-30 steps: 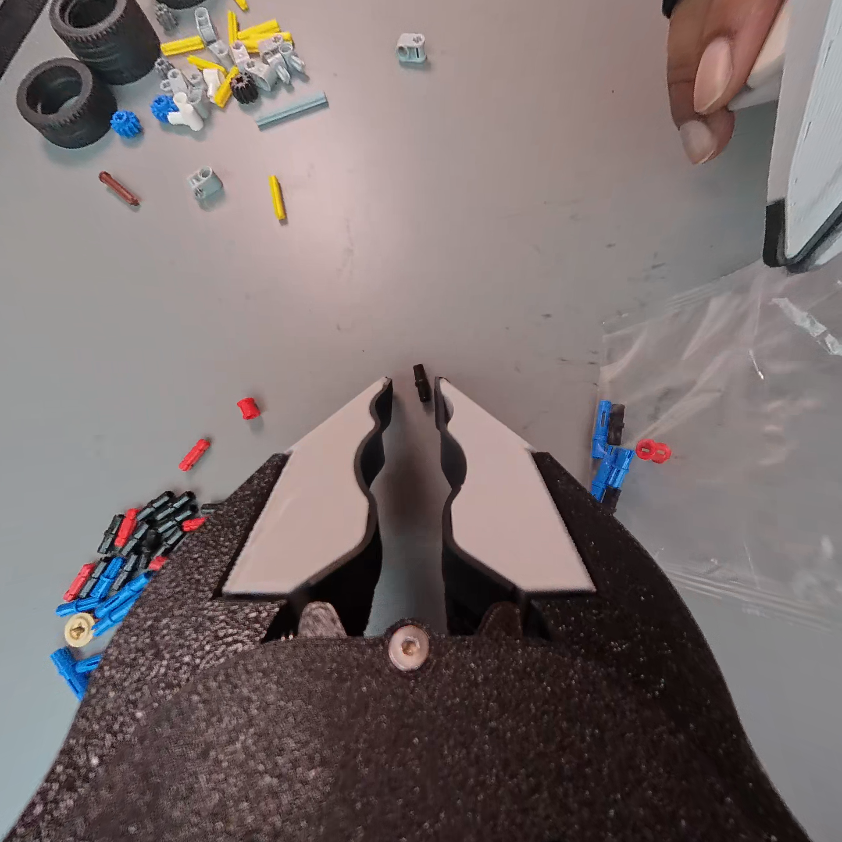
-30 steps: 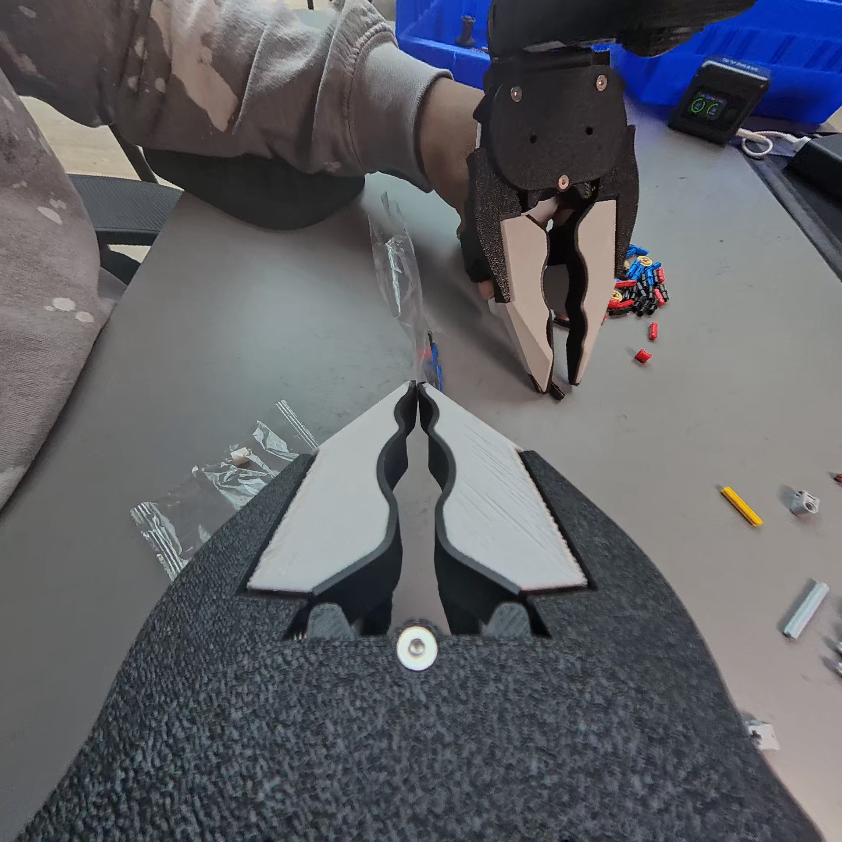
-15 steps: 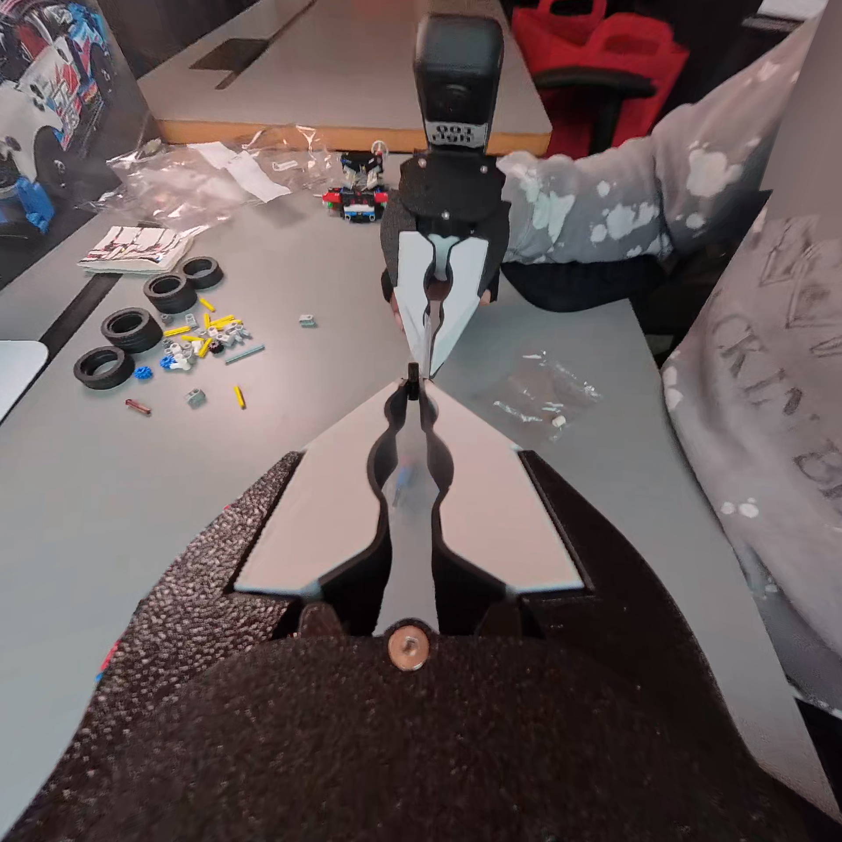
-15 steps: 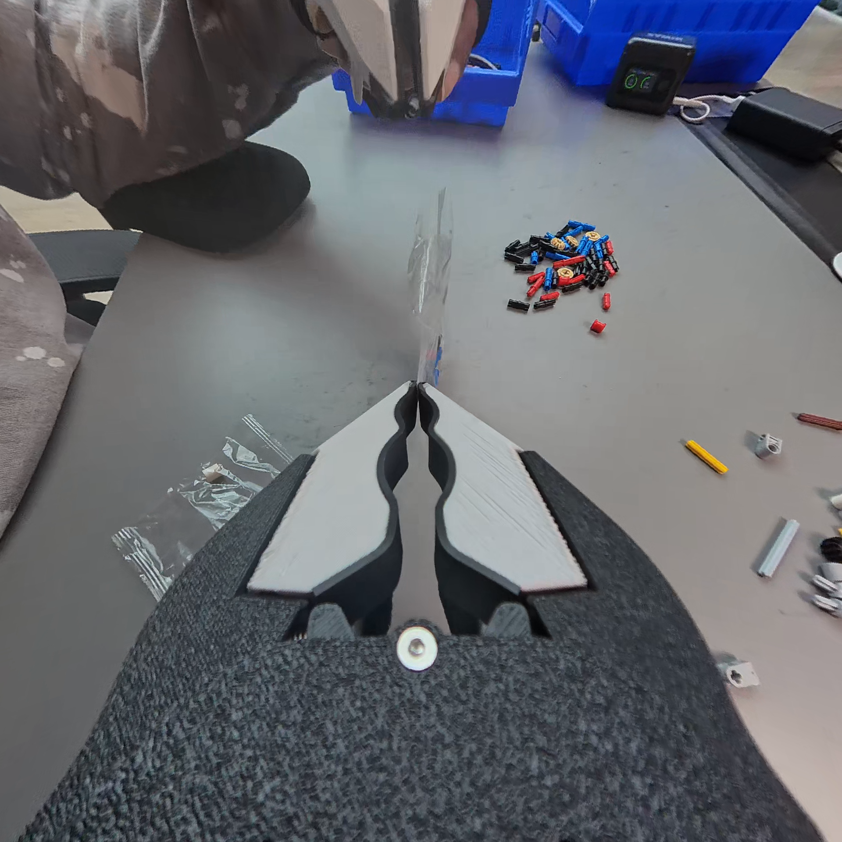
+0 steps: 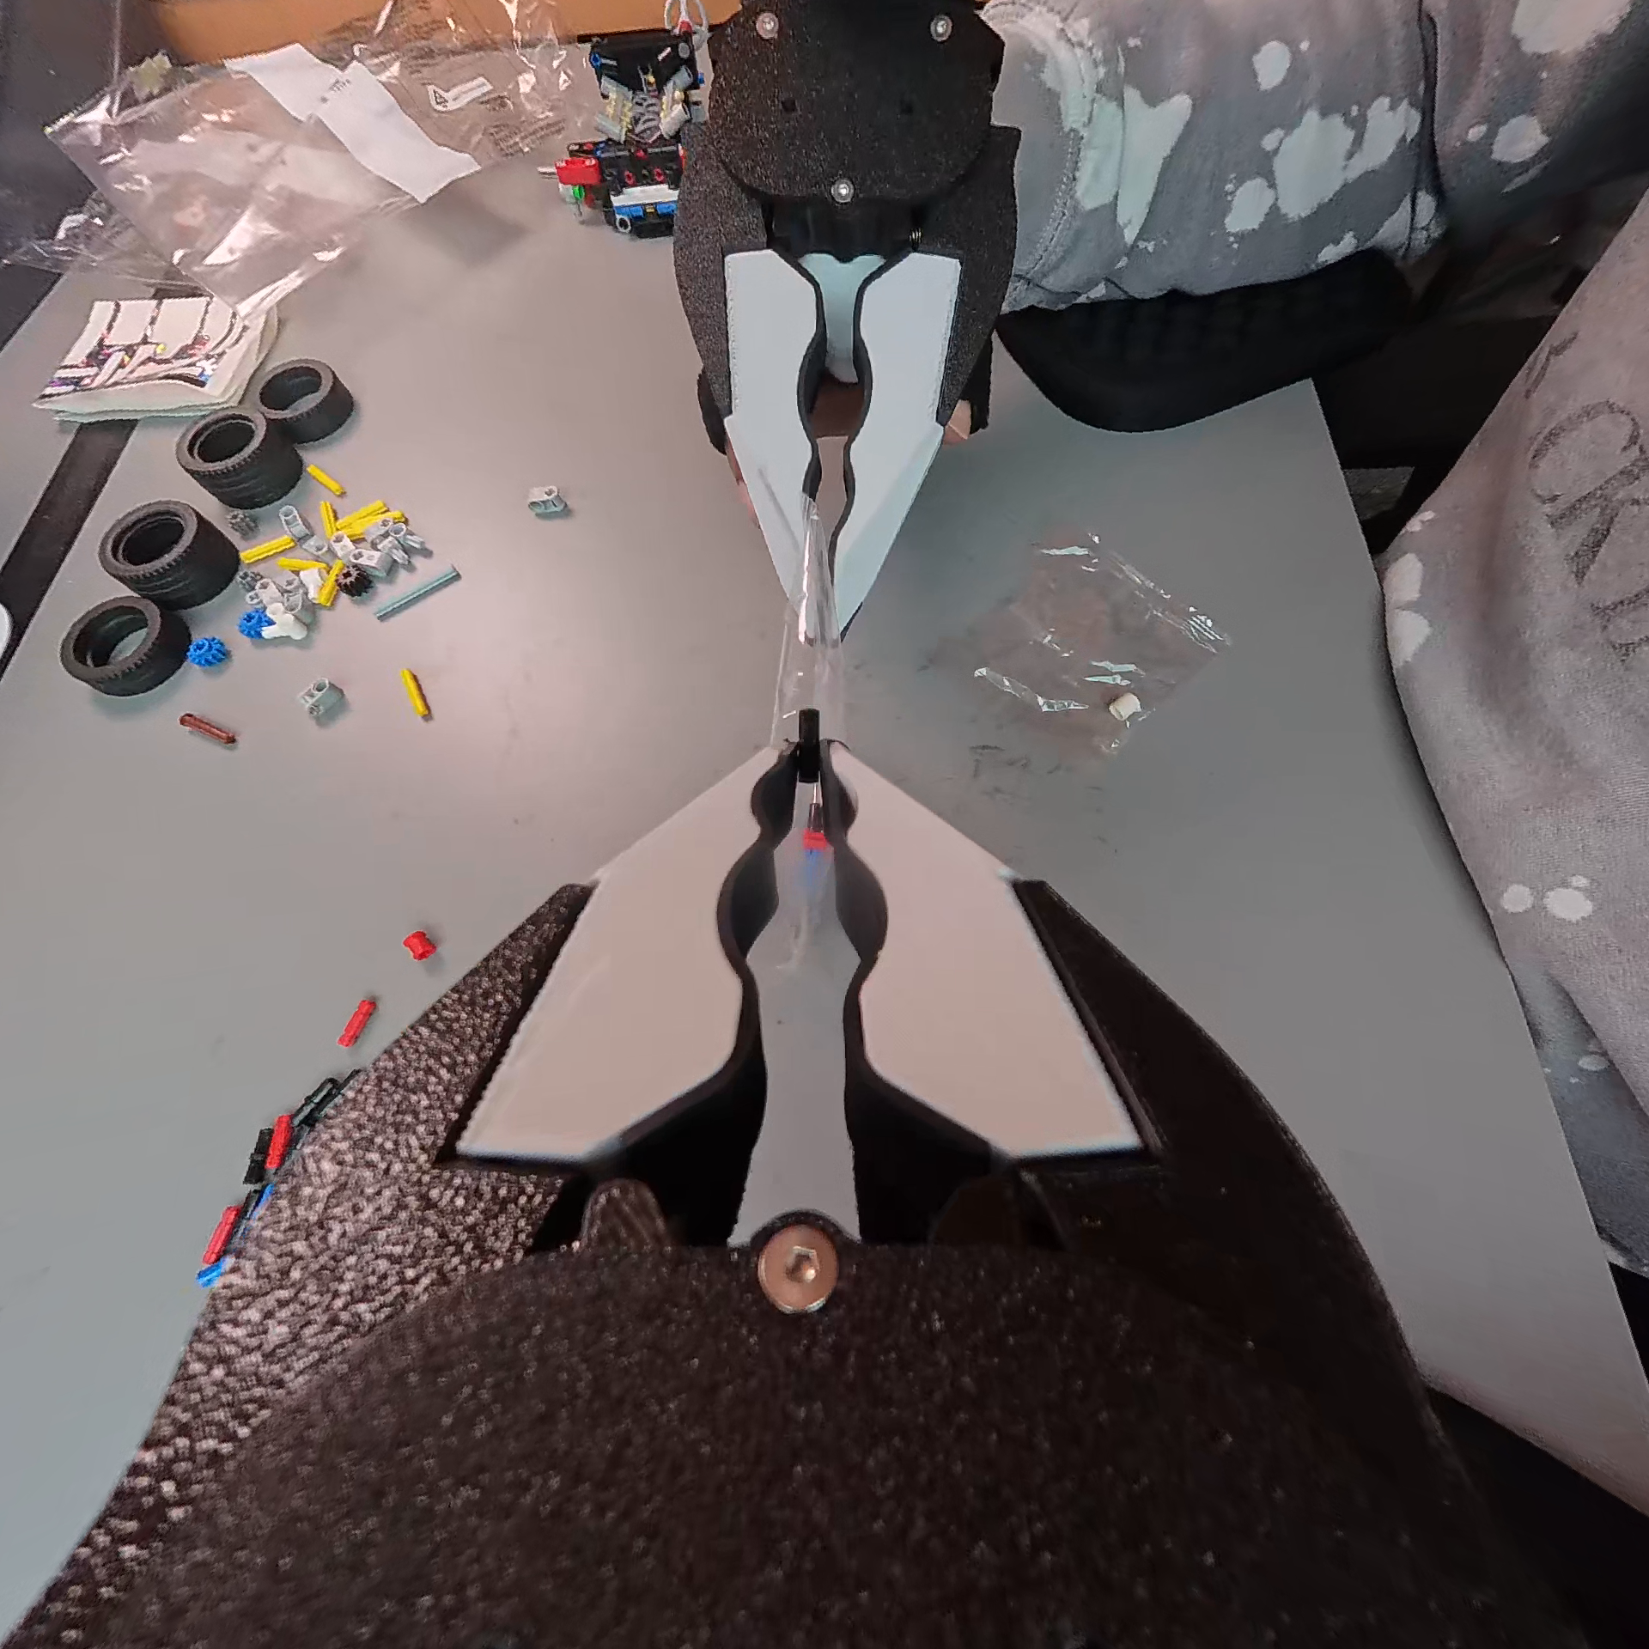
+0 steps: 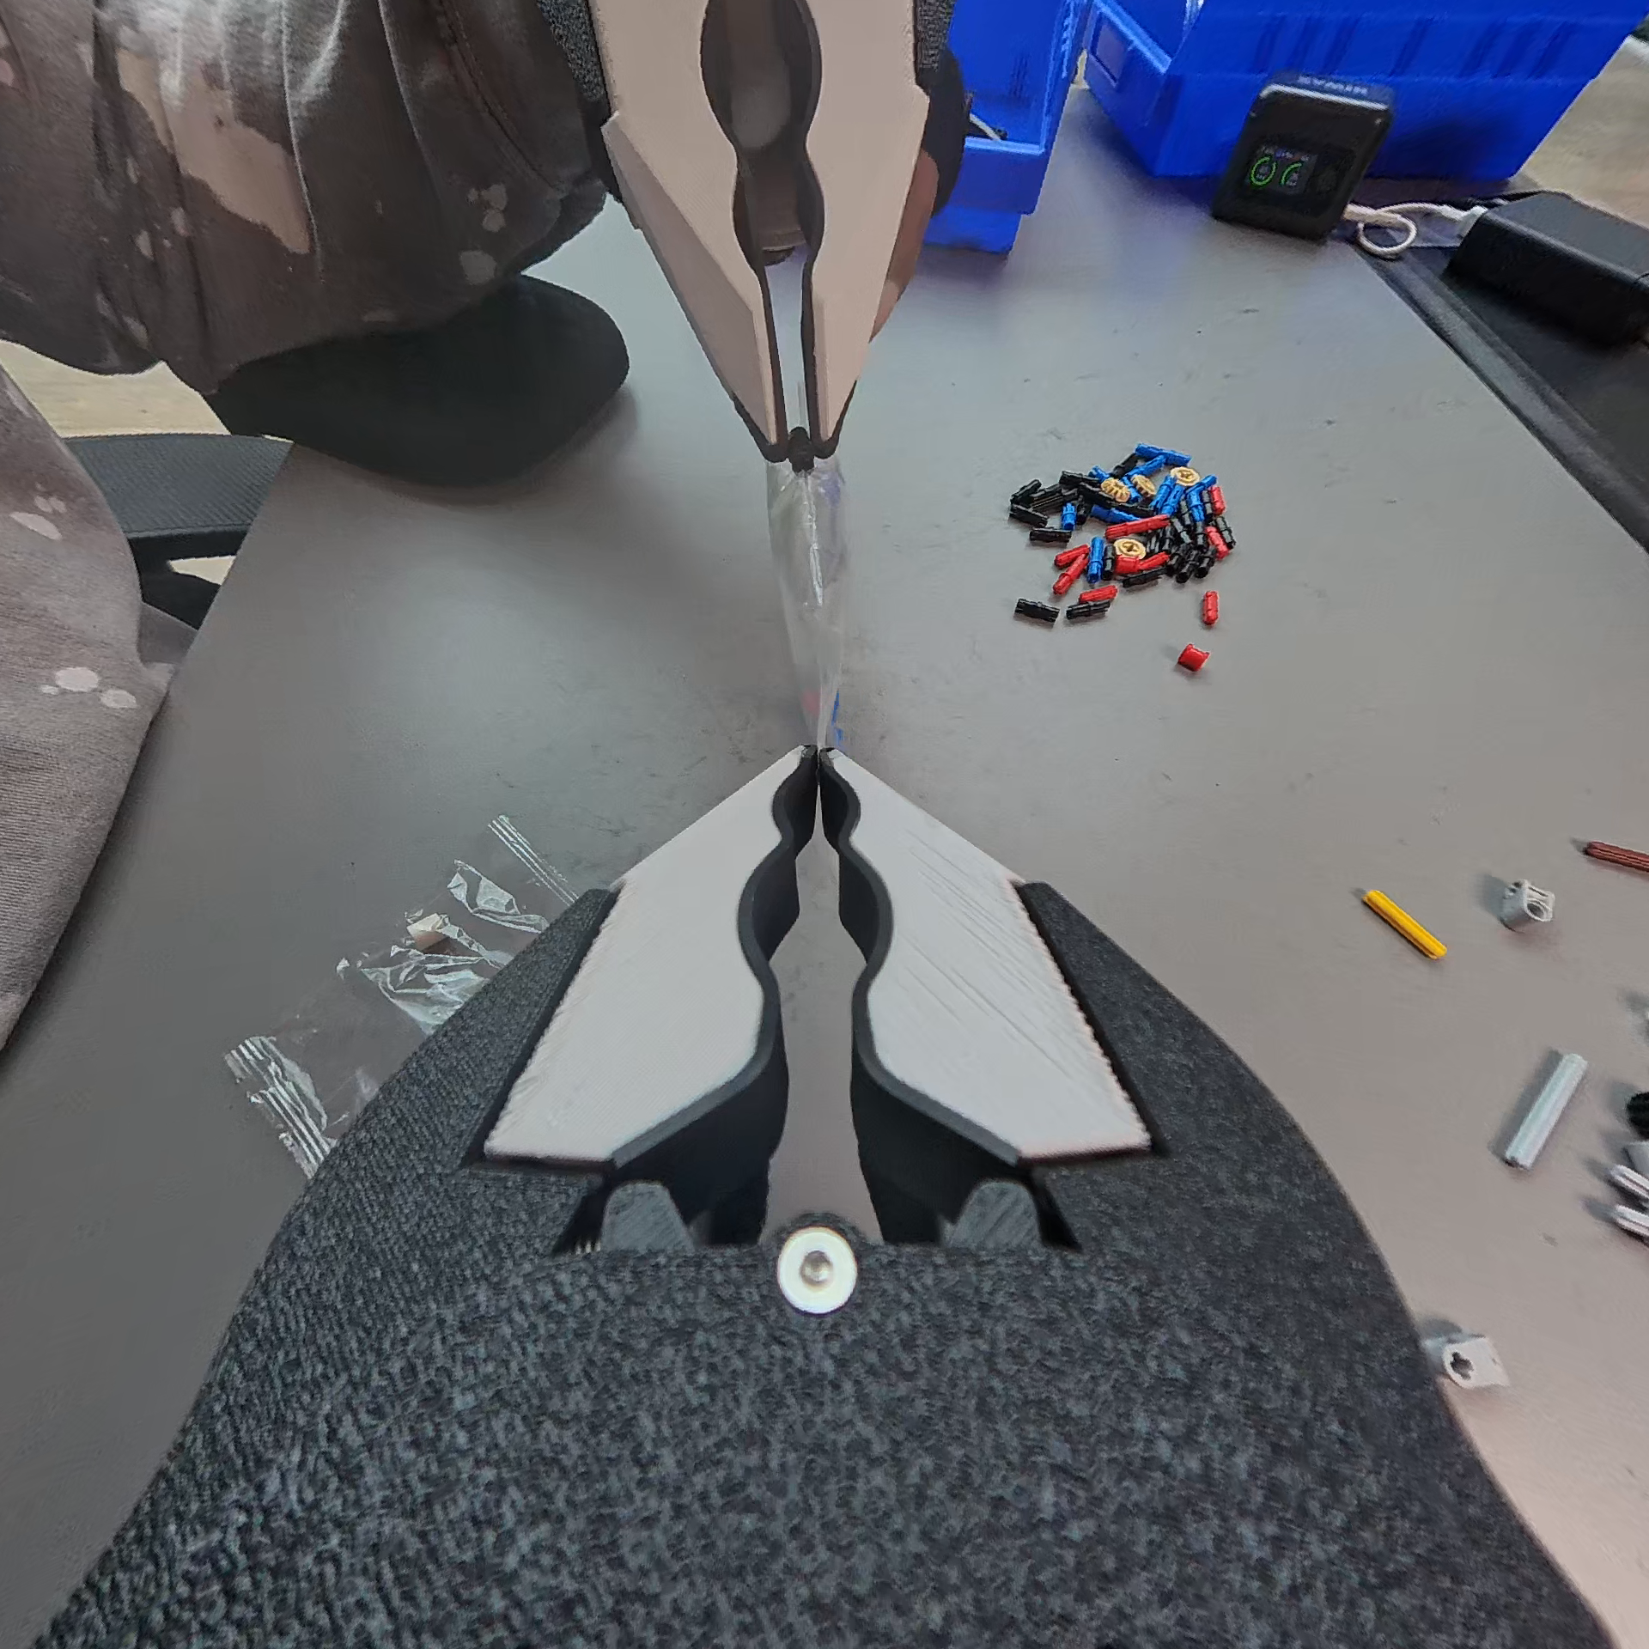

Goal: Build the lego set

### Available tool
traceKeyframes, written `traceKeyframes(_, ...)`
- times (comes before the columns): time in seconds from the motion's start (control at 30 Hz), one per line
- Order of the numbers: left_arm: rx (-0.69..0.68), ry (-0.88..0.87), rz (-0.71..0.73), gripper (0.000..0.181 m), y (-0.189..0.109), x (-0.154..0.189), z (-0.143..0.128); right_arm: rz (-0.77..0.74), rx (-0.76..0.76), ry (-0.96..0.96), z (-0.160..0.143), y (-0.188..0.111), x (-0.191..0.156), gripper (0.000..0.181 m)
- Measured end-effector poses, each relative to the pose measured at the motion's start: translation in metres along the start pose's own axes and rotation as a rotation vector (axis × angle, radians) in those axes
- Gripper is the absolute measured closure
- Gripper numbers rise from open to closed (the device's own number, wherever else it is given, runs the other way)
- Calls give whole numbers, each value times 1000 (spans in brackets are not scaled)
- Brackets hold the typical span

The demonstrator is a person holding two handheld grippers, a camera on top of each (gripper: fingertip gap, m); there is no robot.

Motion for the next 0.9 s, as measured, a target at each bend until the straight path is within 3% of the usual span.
traceKeyframes(0.3,53,-36,6,163,-7,-4,1,-1,2,1,0,0,1,181)
traceKeyframes(0.4,73,-141,168,164,-16,-38,-13,0,2,2,0,0,1,181)
traceKeyframes(0.5,-43,-338,313,163,-8,-76,-59,7,1,0,0,0,-1,181)
traceKeyframes(0.6,-134,-417,361,162,16,-95,-91,10,-1,-2,0,1,-1,181)
traceKeyframes(0.9,-299,-381,412,170,47,-117,-107,9,-4,-8,-1,0,-2,181)
Point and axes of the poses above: each gripper's, where its closed fingertips meet, y out along the fingers, z out of its top, x = y × z across the jaws, the point moved 3 cm from there along -y, back along the fingers, and after that the axes turned 8 degrees about y, right-handed, at the moved point
